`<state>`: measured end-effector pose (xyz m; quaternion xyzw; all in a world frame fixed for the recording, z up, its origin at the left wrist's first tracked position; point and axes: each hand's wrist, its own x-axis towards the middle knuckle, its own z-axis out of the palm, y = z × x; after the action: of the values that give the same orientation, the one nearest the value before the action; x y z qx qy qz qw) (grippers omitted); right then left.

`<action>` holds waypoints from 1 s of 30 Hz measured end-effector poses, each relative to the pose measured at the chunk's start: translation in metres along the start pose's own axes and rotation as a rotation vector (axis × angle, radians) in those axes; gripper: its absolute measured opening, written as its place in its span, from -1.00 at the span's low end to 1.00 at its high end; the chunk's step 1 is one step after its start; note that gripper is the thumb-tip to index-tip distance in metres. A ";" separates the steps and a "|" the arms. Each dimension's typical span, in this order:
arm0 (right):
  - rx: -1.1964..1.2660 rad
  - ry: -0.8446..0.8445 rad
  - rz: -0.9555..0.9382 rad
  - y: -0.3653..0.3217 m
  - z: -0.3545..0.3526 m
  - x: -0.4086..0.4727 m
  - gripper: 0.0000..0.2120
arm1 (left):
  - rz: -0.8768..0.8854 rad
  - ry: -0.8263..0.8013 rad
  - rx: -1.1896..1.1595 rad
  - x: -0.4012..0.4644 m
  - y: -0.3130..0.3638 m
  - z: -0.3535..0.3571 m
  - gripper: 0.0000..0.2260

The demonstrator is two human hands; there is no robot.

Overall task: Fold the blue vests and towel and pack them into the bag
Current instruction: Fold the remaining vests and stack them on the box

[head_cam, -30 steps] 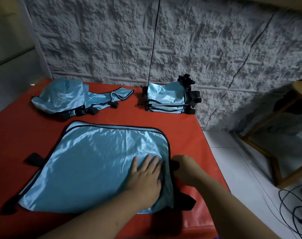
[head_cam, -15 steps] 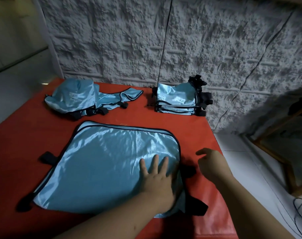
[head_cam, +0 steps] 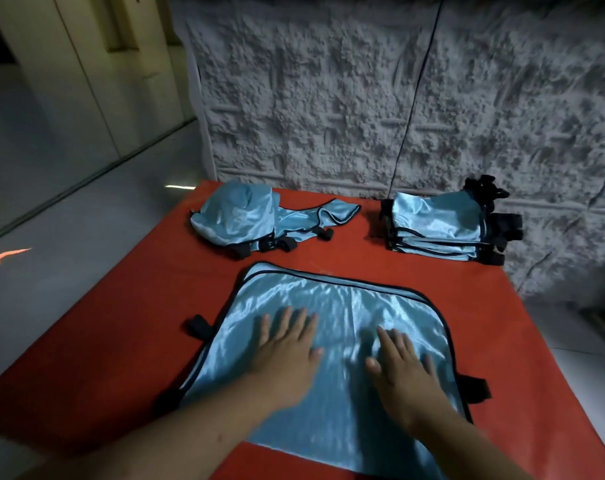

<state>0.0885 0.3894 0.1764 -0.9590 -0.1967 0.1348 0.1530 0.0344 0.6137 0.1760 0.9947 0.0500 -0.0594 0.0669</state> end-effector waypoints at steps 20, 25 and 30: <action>-0.163 -0.029 -0.396 -0.190 -0.039 0.133 -0.40 | -0.607 -0.240 -0.419 -0.092 -0.118 -0.051 -0.31; -0.397 -0.196 -0.456 -0.228 -0.021 0.201 -0.23 | -0.657 -0.331 -0.506 -0.084 -0.127 -0.053 -0.54; -0.452 -0.258 -0.411 -0.232 -0.009 0.228 -0.36 | -0.638 -0.353 -0.531 -0.082 -0.130 -0.073 -0.57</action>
<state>0.2161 0.6859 0.2200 -0.8840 -0.4288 0.1744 -0.0659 -0.0523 0.7440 0.2414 0.8526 0.3556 -0.2307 0.3056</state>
